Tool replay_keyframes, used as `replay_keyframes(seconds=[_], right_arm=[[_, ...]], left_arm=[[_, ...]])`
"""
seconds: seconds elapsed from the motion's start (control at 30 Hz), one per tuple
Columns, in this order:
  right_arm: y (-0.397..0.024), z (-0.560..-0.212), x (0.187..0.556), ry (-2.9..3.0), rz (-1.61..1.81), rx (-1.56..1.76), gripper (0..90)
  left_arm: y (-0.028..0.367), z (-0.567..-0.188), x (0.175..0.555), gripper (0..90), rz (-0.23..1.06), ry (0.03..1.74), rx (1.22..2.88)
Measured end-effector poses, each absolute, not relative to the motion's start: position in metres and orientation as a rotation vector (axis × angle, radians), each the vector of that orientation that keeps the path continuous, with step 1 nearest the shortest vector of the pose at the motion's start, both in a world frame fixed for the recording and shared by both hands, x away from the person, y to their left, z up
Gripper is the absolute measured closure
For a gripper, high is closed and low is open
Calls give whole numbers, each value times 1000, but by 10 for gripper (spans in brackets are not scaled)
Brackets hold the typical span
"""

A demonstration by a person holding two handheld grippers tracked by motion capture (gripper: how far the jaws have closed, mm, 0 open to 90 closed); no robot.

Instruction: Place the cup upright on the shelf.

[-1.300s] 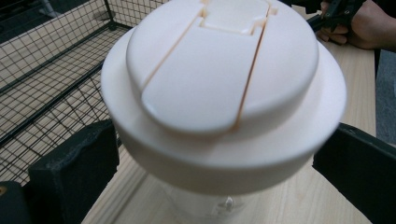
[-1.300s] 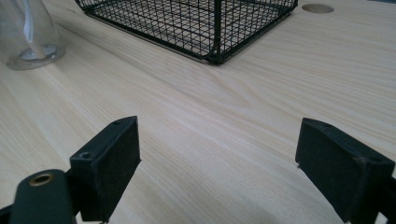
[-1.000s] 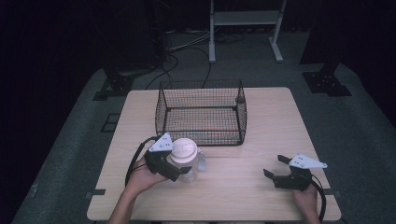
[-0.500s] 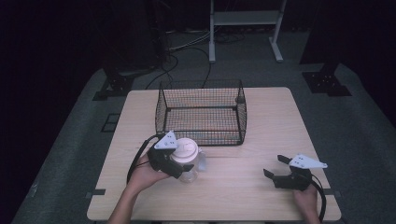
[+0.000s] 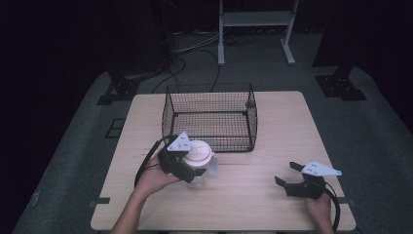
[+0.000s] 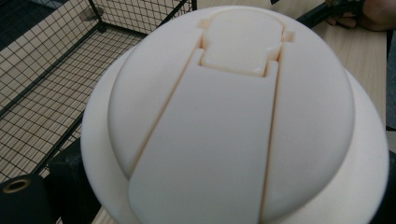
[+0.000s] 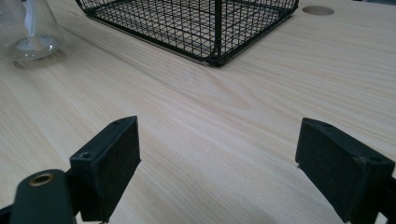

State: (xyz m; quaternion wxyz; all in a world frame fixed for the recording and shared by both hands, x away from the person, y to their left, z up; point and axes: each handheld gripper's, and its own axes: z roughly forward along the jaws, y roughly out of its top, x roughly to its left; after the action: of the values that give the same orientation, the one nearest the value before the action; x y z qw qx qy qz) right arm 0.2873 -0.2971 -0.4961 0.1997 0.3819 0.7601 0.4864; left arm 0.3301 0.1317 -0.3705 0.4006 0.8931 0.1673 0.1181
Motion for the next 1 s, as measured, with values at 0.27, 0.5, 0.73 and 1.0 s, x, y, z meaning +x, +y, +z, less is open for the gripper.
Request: replay_keyframes(seconds=[0.27,0.5,0.73,1.0], right_arm=[[-297,-496,287,2123,1364,1072,129],[-298,-496,287,2119,1372,1075,128],[-298,-496,288,2117,1376,1072,129],[-298,-496,288,2117,1374,1078,128]], left_arm=[[122,-355,336,56,297,410,2274],[114,-336,342,56,313,379,2303],[103,-313,350,56,305,355,2318],[99,-289,360,57,308,353,2298]])
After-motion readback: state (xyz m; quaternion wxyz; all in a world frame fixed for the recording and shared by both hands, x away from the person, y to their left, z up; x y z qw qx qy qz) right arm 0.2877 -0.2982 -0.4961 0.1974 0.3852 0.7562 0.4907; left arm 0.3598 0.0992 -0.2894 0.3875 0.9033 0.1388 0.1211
